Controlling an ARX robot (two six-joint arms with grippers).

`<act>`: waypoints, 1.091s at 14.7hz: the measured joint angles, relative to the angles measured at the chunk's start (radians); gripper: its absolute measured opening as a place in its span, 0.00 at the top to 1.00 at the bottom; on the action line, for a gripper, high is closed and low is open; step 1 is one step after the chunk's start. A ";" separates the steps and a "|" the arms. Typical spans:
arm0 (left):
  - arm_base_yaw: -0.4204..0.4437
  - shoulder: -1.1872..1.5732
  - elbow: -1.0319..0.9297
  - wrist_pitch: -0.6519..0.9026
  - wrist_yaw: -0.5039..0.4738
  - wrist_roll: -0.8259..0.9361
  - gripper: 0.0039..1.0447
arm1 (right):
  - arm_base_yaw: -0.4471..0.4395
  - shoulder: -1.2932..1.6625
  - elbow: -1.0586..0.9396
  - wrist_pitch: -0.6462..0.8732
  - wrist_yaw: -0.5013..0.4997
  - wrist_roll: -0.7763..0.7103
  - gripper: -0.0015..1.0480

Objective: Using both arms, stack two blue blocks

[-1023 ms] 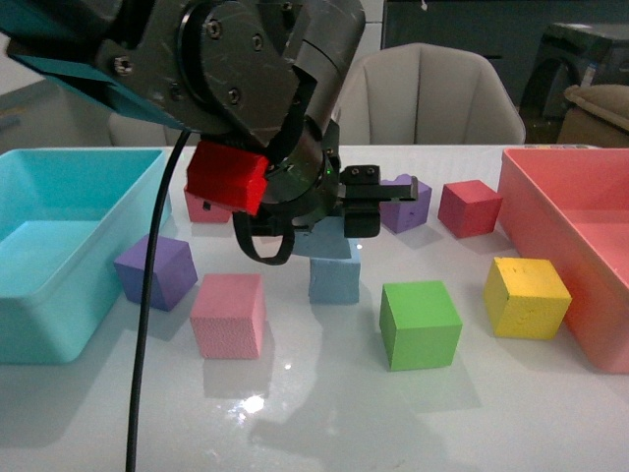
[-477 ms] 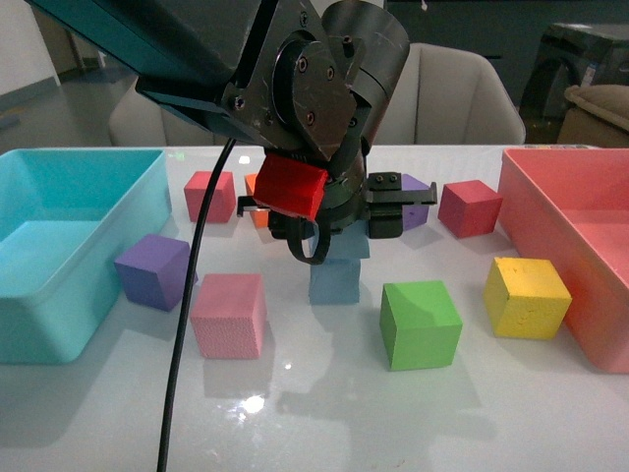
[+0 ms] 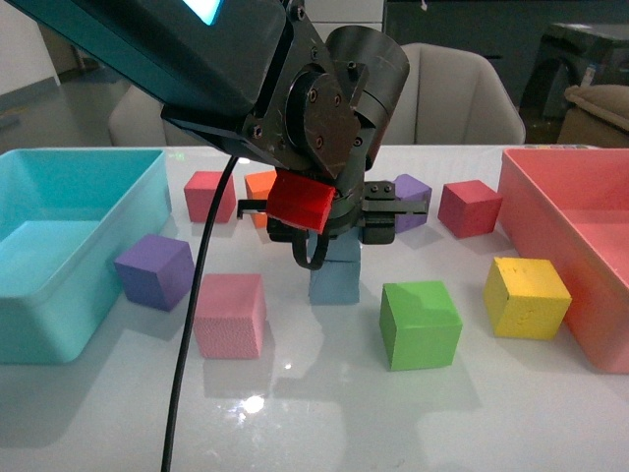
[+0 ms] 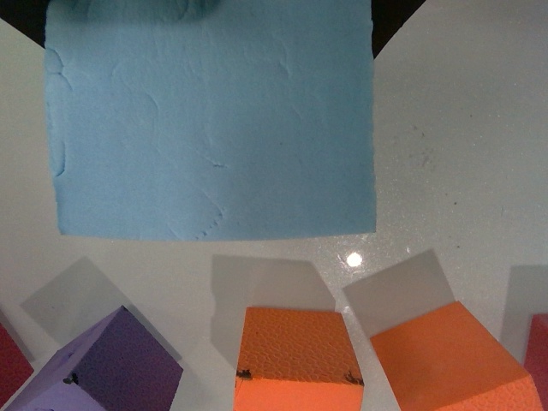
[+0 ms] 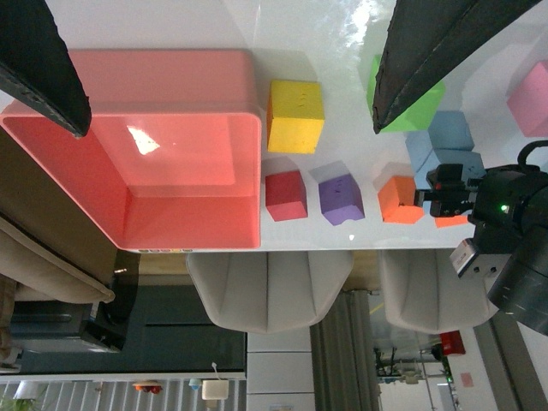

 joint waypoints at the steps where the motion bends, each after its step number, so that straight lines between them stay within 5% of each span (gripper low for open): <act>1: 0.000 0.000 0.000 0.003 0.000 0.011 0.40 | 0.000 0.000 0.000 0.000 0.000 0.000 0.06; 4: 0.001 0.000 0.000 0.005 0.009 0.031 0.06 | 0.000 0.000 0.000 0.000 0.000 0.000 0.06; 11: -0.031 -0.244 -0.086 0.153 0.012 0.130 0.06 | 0.000 0.000 0.000 0.000 0.000 0.000 0.06; 16: -0.253 -0.665 -0.470 0.435 0.104 0.373 0.06 | 0.000 0.000 0.000 0.001 0.000 0.000 0.06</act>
